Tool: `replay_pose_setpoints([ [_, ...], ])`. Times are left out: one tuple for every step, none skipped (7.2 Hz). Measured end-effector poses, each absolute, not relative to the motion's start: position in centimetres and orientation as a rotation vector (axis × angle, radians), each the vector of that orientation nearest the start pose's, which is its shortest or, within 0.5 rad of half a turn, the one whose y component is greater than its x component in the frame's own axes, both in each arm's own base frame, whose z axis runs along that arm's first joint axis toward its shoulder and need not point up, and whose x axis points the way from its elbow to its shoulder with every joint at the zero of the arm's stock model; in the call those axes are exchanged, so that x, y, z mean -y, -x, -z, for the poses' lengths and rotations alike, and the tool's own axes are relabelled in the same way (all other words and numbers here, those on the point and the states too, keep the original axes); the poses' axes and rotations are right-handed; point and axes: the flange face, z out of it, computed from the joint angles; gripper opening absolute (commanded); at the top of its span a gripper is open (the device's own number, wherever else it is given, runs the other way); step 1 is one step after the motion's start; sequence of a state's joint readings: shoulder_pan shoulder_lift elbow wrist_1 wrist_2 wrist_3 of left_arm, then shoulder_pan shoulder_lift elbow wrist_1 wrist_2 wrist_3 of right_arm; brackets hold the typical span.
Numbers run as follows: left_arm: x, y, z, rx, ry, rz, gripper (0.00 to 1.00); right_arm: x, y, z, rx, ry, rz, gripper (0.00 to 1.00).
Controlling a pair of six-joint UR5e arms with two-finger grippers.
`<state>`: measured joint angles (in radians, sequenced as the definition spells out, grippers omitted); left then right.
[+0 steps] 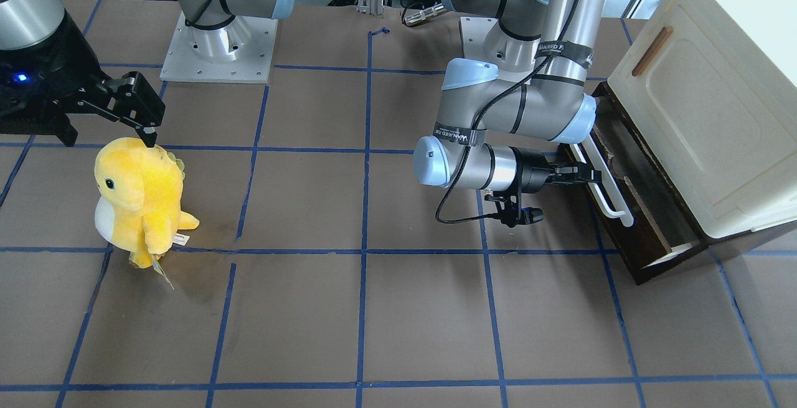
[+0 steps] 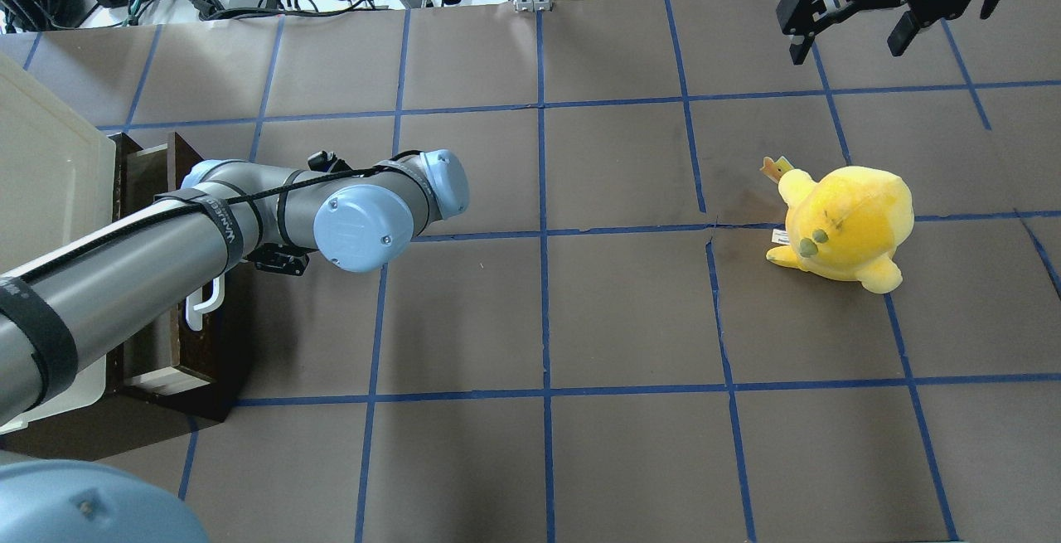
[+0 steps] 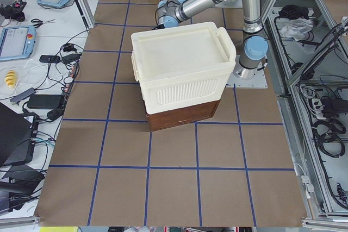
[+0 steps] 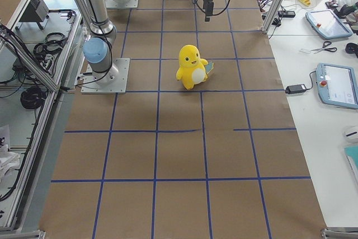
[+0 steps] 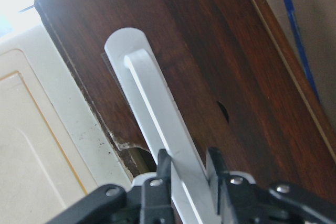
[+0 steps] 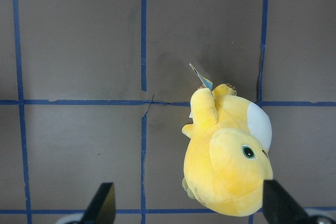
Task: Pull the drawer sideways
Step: 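Keep pulling the drawer out with the left gripper, then release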
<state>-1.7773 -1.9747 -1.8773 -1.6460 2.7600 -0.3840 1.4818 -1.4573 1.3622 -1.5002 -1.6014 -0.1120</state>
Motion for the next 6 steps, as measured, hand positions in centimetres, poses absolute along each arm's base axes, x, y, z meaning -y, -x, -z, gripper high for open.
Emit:
replay_pose_setpoints([
  [49.1, 14.8, -20.2, -1.821, -0.344, -0.347, 0.00, 55.0, -8.2, -52.5, -3.174, 0.036, 0.034, 1.00],
  [49.2, 15.2, -20.3, -1.821, -0.348, -0.342, 0.00, 55.0, -8.2, -52.5, -3.174, 0.036, 0.034, 1.00],
  [49.2, 15.6, -20.3, -1.820, -0.354, -0.336, 0.00, 55.0, -8.2, -52.5, -3.174, 0.036, 0.034, 1.00],
  [49.3, 15.9, -20.4, -1.820, -0.360, -0.330, 0.00, 55.0, -8.2, -52.5, -3.174, 0.036, 0.034, 1.00],
  [49.3, 16.3, -20.5, -1.819, -0.365, -0.324, 0.00, 55.0, -8.2, -52.5, -3.174, 0.036, 0.034, 1.00],
  [49.4, 16.7, -20.7, -1.820, -0.370, -0.316, 0.00, 55.0, -8.2, -52.5, -3.174, 0.036, 0.034, 1.00],
])
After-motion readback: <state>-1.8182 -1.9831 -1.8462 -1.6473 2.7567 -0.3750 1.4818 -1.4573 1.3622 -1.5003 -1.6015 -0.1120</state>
